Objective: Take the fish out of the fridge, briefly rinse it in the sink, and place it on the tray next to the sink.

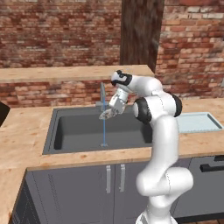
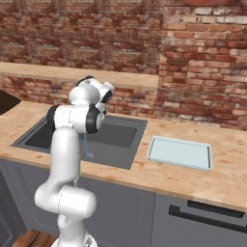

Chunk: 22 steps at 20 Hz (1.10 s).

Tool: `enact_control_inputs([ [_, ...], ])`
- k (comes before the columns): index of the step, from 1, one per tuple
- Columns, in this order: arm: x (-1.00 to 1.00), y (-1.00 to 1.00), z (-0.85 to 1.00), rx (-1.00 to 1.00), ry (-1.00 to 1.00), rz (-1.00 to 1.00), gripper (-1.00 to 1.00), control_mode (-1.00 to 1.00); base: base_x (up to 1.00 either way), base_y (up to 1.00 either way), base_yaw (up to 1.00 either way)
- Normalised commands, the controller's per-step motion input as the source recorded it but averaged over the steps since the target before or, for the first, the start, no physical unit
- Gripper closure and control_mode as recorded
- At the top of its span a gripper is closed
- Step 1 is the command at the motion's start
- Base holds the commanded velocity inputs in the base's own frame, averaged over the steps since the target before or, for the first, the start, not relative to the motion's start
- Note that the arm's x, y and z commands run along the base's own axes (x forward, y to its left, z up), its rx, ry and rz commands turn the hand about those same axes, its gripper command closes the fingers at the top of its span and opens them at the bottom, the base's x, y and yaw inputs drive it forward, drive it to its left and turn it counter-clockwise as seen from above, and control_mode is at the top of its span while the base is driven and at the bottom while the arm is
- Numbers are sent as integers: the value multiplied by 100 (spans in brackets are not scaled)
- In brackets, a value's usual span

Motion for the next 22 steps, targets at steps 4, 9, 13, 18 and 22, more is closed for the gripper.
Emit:
enact_control_inputs([
  [4, -100, 34, 25, -7, -28, 0, 100, -100, 0, 0, 0],
  [9, -100, 25, 49, -36, -53, 0, 100, -100, 0, 0, 0],
  [13, -100, -2, 38, -44, -58, -2, 100, -100, 0, 0, 0],
  [18, -87, -71, 27, -23, -48, -6, 100, -100, 0, 0, 0],
  [22, -59, -100, 14, -6, -35, -13, 100, -100, 0, 0, 0],
])
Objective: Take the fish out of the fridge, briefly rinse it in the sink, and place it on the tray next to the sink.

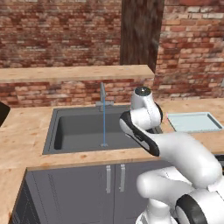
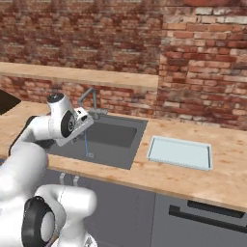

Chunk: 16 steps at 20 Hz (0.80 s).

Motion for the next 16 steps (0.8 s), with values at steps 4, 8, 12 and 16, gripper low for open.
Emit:
enact_control_inputs([
  [4, -37, -100, 51, 3, -37, -13, 100, -100, 0, 0, 0],
  [8, 0, -100, 77, 4, -28, -19, 100, -100, 0, 0, 0],
  [12, 0, -100, 67, 2, -25, -20, 100, -100, 0, 0, 0],
  [16, 0, -100, 62, 5, -24, -20, 100, -100, 0, 0, 0],
])
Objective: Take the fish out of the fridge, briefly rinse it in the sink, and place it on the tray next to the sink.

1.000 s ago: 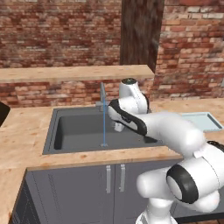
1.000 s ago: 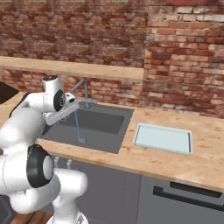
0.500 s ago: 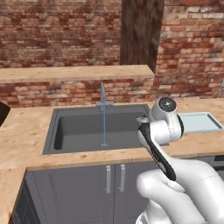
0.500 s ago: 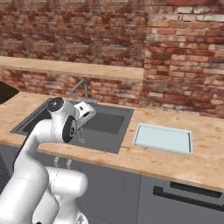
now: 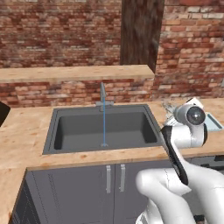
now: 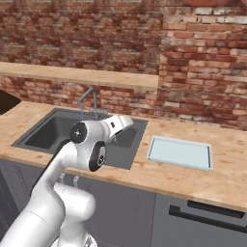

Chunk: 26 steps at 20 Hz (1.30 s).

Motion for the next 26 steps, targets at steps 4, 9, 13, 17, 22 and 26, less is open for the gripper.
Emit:
enact_control_inputs([
  [4, 1, -100, 43, 37, -18, -12, 100, -100, 0, 0, 0],
  [9, 8, -100, 37, 73, -5, 0, 100, -100, 0, 0, 0],
  [13, 49, -100, 57, 81, 16, -3, 100, -100, 0, 0, 0],
  [17, 100, -55, 22, 44, 60, -16, 100, -100, 0, 0, 0],
  [22, 32, -4, -18, 0, 29, -2, 100, -100, 0, 0, 0],
  [26, 0, -13, -83, 0, 26, 0, 100, -100, 0, 0, 0],
])
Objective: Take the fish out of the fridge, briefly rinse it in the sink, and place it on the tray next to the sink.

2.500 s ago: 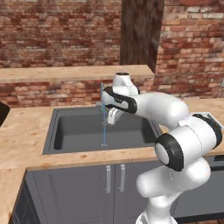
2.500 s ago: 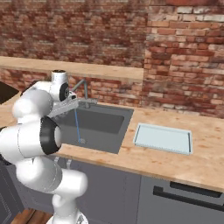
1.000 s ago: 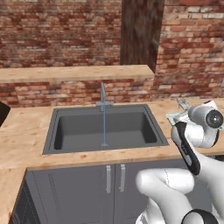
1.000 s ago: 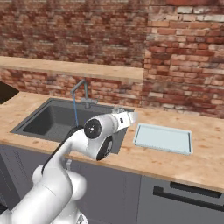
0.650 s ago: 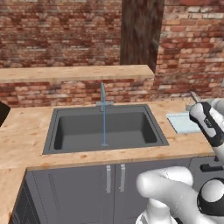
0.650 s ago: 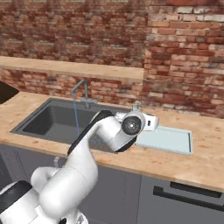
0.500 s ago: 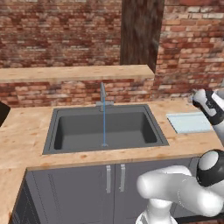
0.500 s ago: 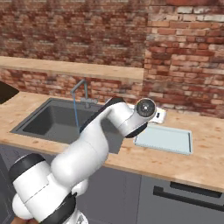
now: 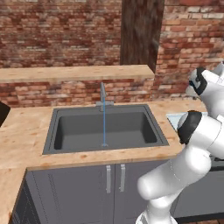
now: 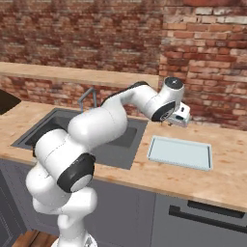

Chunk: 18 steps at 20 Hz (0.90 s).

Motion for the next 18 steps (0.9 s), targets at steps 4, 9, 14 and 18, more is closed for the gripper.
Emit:
enact_control_inputs([
  [4, -4, -28, -93, 0, 18, 0, 100, -100, 0, 0, 0],
  [9, 14, -29, -50, 0, 6, 0, 100, -100, 0, 0, 0],
  [14, 35, -36, -47, -1, 8, -1, 100, -100, 0, 0, 0],
  [18, 29, -23, -77, -1, 13, 0, 100, -100, 0, 0, 0],
])
